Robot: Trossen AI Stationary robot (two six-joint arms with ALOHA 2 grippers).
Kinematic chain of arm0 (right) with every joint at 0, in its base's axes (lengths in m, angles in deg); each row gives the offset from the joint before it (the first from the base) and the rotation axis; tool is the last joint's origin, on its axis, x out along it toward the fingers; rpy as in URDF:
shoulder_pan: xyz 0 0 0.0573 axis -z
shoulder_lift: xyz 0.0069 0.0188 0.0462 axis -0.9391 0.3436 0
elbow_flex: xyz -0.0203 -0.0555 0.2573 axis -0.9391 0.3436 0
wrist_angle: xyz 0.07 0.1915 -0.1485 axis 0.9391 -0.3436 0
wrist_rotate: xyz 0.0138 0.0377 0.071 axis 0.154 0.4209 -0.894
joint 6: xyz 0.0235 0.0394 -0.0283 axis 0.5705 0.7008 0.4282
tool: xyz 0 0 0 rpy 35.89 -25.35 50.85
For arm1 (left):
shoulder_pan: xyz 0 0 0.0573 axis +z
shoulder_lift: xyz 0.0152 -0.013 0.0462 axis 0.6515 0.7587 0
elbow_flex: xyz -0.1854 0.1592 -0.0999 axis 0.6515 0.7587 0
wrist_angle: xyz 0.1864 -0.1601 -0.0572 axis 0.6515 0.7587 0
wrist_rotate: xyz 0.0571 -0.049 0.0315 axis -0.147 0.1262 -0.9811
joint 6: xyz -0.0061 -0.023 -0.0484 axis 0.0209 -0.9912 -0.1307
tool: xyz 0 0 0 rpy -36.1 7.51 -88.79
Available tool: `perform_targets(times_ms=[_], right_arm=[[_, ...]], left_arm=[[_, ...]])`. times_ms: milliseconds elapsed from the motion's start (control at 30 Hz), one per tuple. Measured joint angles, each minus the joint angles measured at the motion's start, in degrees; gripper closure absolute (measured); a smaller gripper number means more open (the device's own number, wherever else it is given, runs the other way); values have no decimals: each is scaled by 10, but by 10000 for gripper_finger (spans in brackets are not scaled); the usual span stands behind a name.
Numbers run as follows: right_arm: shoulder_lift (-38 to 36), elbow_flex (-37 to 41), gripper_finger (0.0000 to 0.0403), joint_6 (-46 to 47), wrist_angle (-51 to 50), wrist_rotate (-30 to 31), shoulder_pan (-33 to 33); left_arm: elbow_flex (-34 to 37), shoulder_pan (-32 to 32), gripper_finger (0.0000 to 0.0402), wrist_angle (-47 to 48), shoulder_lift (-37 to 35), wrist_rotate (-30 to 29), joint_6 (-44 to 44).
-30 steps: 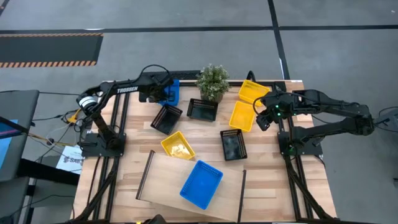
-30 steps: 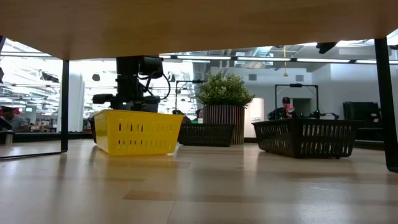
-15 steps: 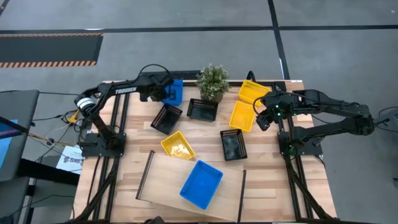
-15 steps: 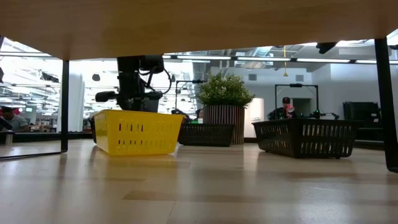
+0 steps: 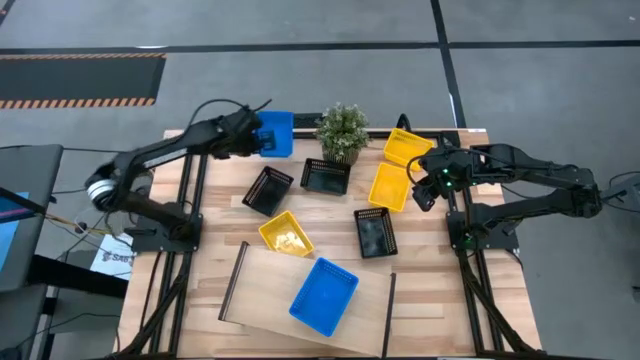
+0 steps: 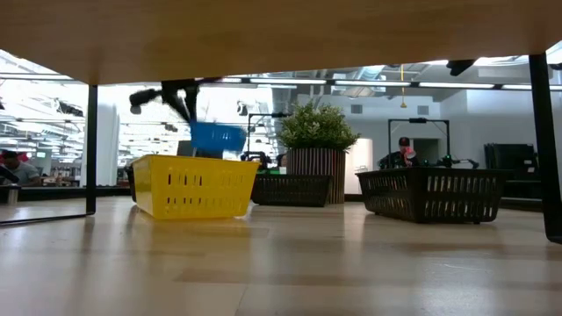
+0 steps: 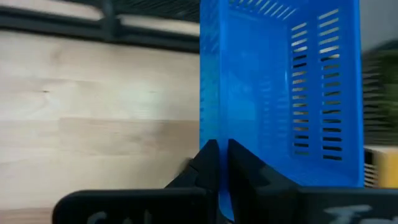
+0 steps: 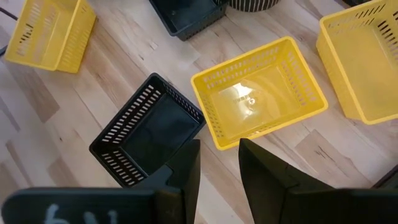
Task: Stack baskets on shelf by color
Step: Stack the blue bin on top of the blue bin on the shelf
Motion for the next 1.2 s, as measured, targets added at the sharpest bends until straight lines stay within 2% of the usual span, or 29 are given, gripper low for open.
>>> perform_targets(times_ms=[200, 367, 567, 733, 900, 1033, 1200], right_arm=[[0, 0, 269, -1, 0, 0, 0], [0, 0, 270, -1, 0, 0, 0], [0, 0, 269, -1, 0, 0, 0], [0, 0, 270, -8, 0, 0, 0], [0, 0, 269, -10, 0, -1, 0], [0, 0, 270, -11, 0, -2, 0], [0, 0, 268, -15, 0, -2, 0]], left_arm=[[0, -89, 401, -2, -124, 0, -43], [0, -221, 401, -26, -193, -13, -122], [0, -404, 401, -144, -204, -106, -208], [-25, -519, 401, -188, -156, -181, -260], [-146, -593, 401, -166, -65, -199, -258], [-299, -634, 401, -43, 31, -215, -262], [-487, -667, 401, 148, 150, -214, -321]])
